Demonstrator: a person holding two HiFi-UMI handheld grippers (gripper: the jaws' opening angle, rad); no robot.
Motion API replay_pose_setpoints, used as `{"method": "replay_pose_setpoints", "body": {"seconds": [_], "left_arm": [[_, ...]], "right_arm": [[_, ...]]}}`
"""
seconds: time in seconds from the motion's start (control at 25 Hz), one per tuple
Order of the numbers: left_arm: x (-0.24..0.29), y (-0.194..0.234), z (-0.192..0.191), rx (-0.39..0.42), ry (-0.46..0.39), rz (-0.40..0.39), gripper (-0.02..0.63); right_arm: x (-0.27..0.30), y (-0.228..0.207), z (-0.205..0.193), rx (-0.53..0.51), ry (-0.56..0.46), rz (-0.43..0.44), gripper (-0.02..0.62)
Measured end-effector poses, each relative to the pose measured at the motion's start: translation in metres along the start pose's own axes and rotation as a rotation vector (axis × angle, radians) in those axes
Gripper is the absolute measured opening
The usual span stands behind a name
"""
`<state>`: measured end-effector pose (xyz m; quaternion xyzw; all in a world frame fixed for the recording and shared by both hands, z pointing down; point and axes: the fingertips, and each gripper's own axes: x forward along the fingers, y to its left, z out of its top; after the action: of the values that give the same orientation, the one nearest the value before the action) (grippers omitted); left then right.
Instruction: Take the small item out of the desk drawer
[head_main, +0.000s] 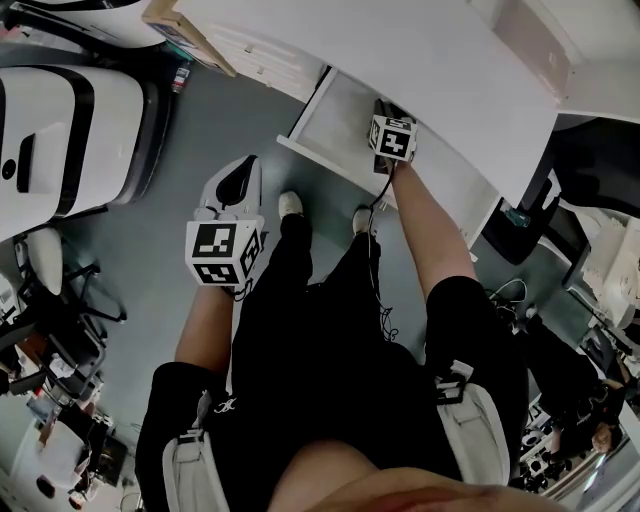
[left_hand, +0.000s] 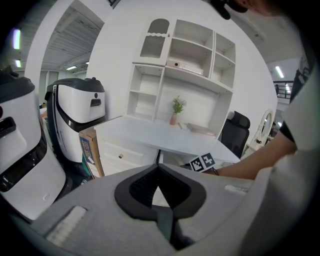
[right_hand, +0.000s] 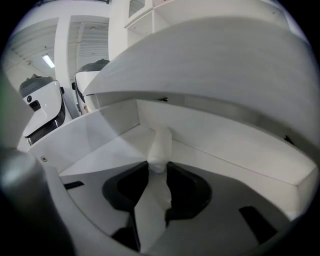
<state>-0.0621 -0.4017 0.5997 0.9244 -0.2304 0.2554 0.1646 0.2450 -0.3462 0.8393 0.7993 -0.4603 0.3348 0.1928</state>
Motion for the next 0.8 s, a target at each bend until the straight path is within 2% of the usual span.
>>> {"method": "replay_pose_setpoints", "body": {"seconds": [0.2,0.36,0.6,0.8], "left_arm": [[-0.006,-0.002,0.006,-0.004,-0.019,-0.004,0.014],[-0.009,-0.007,0.014,-0.001,-0.038,-0.012,0.014],[-0.019,-0.012,0.024,0.001,-0.061,-0.016,0.014],[-0.024,-0.015,0.037,0.011,-0.083,-0.029,0.014]], "right_arm": [[-0.013,0.023,-0.004,-0.099,0.026,0.118,0.104],[-0.028,0.043,-0.005,-0.272,0.032,0.235,0.097],[-0.064,0.061,-0.005,-0.493,0.064,0.343,0.092],[-0.106,0.081,0.016,-0.584,0.016,0.433,0.089]]}}
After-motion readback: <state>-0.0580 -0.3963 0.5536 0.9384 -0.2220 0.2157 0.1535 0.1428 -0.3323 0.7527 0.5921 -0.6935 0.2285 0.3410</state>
